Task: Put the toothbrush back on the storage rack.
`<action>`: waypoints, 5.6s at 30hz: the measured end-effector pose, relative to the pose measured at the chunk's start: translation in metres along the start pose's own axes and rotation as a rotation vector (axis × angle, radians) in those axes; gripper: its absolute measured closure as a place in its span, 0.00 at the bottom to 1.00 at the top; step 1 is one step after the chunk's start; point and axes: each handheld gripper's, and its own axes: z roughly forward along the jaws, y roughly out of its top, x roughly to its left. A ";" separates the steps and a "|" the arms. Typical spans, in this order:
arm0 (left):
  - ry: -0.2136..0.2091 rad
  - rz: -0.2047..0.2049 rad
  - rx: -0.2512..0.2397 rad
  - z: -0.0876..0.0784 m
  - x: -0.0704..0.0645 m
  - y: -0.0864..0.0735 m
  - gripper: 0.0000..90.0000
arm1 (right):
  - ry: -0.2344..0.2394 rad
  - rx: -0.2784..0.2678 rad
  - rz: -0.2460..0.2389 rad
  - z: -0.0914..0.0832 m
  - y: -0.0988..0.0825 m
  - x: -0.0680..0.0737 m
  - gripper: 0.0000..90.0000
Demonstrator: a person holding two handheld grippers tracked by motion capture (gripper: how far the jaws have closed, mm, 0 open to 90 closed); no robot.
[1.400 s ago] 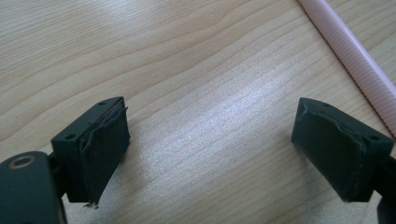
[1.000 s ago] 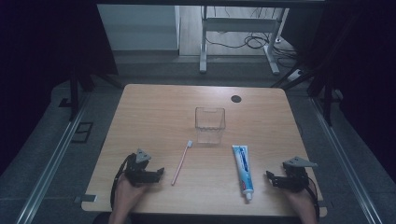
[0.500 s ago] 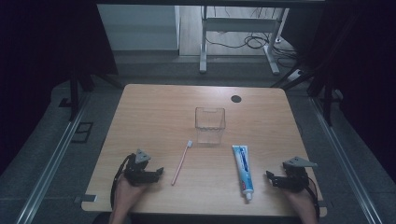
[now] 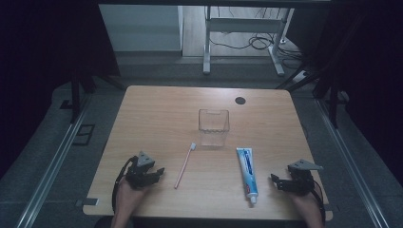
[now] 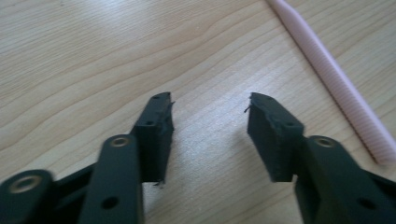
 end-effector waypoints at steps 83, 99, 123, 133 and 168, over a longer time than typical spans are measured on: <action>-0.141 0.092 0.116 0.007 -0.024 0.015 0.97 | -0.001 0.000 0.000 0.000 0.000 0.000 0.19; -0.130 0.063 0.130 0.004 -0.005 0.013 0.96 | 0.000 0.000 -0.001 0.000 0.000 0.000 0.19; -0.117 0.126 0.275 -0.003 0.009 0.040 0.88 | 0.000 0.002 0.003 0.000 0.000 0.000 0.19; -0.120 0.146 0.372 0.007 0.010 0.058 0.84 | -0.001 0.002 0.002 0.000 0.000 0.000 0.19; -0.104 0.259 0.682 0.053 -0.012 0.102 0.83 | -0.001 0.002 0.002 0.000 0.000 0.000 0.19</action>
